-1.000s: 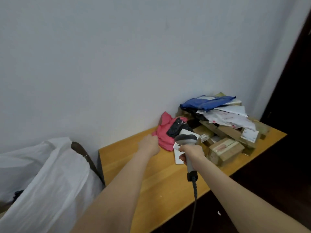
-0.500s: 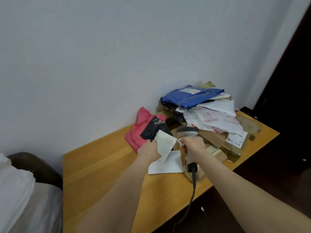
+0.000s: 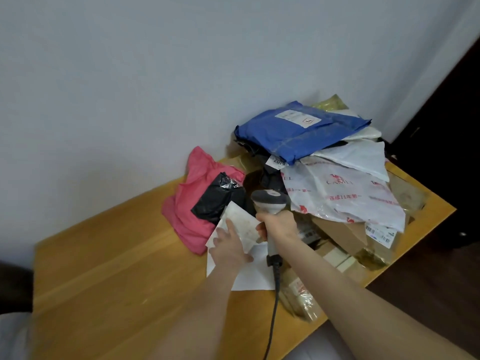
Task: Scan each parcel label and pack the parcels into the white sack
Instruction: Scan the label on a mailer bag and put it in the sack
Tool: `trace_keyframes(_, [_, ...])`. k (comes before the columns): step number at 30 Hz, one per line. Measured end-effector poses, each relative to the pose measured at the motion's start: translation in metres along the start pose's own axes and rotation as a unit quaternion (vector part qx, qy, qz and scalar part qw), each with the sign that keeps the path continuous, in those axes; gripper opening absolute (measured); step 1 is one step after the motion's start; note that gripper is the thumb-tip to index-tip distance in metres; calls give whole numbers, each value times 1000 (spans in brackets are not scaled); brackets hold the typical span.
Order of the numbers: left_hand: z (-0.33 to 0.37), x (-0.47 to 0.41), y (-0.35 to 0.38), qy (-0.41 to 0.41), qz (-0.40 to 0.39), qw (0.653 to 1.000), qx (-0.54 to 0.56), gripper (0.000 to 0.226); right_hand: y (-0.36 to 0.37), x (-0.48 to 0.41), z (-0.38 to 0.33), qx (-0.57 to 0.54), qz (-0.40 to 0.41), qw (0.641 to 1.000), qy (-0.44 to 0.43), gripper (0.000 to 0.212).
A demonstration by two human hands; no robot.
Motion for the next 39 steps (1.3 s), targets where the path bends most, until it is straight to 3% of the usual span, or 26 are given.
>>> trace_keyframes(3, [-3, -3, -1, -20, 46, 999, -19, 102, 1, -9, -1, -11, -10, 1000, 10, 17])
trace_keyframes(6, [-10, -3, -8, -7, 105, 994, -1, 62, 1, -11, -1, -4, -21, 1000, 10, 21])
trace_keyframes(10, [-36, 9, -34, -63, 167, 970, 164, 23, 4, -4, -5, -12, -75, 997, 1, 17])
trace_keyframes(11, [-44, 13, -42, -79, 172, 948, 256, 21, 6, 1, -6, -16, -91, 996, -3, 13])
trace_keyframes(14, [-58, 34, -70, -94, 134, 829, 535, 20, 10, 15, -15, -26, -108, 993, -30, 13])
trace_keyframes(18, [-60, 73, -101, -68, 60, 757, 647, 22, 10, 31, -28, -25, -118, 991, -52, 19])
trace_keyframes(23, [-62, 109, -118, -54, 36, 736, 674, 18, 15, 51, -37, 4, -120, 990, -72, 22])
trace_keyframes(28, [-88, 131, -123, -42, 88, 796, 597, 32, 22, 75, -40, 22, -118, 987, -111, 24])
trace_keyframes(33, [-121, 137, -130, -63, 196, 769, 606, 23, 25, 102, -39, -2, -134, 982, -135, 12])
trace_keyframes(39, [-153, 132, -133, -112, 251, 730, 625, 28, 29, 149, -17, 35, -205, 966, -156, 20])
Point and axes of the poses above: each hand's wrist, its own x-axis away from the middle knuckle, its own y-axis out of the palm, z = x × y, the point moved 3 cm from there along -x, towards the middle knuckle
